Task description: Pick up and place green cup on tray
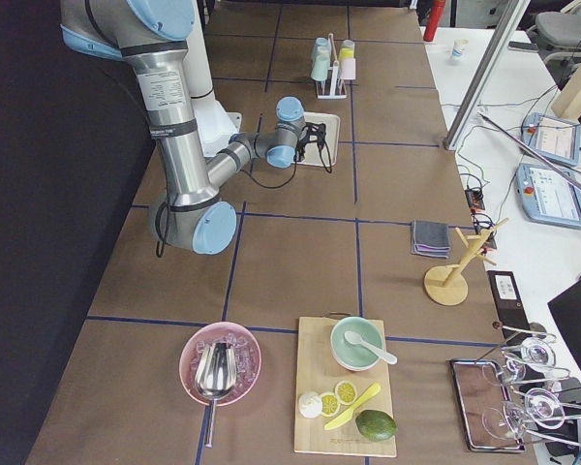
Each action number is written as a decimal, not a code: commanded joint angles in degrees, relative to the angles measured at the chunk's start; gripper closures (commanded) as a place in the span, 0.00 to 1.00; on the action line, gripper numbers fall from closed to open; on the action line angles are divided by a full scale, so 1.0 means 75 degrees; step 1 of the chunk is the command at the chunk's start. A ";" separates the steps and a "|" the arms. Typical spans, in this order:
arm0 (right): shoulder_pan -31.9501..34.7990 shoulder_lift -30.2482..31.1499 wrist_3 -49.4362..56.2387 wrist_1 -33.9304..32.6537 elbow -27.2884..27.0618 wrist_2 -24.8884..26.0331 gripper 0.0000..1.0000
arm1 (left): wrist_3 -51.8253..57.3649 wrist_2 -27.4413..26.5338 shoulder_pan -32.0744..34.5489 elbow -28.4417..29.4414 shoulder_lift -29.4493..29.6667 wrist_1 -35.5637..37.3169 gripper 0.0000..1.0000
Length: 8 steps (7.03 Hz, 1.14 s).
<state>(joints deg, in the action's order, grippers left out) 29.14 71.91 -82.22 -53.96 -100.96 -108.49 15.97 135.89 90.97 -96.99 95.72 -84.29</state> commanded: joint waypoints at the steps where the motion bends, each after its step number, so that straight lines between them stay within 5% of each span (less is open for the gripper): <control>1: 0.0320 -0.0002 0.0017 -0.0117 -0.0189 -0.0158 0.00 | 0.0004 0.0045 -0.0012 -0.0377 0.0069 0.0000 0.00; 3: 0.1151 0.0021 0.0052 -0.1249 -0.0656 -0.0896 0.00 | 0.0016 -0.0036 -0.0174 -0.1370 0.0093 0.0012 0.00; 6: 0.1925 0.0021 0.2304 -0.3870 -0.1441 -0.0957 0.00 | 0.0098 -0.2432 -0.1448 -0.3490 0.0069 0.1025 0.00; 8: 0.2325 0.0114 0.2852 -0.4278 -0.1468 -0.0980 0.00 | 0.0086 -0.2474 -0.2271 -0.4058 0.0465 0.1708 0.00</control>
<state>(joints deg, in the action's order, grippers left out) 44.76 72.36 -63.41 -83.69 -111.66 -115.77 16.60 118.40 77.37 -124.74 97.38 -74.64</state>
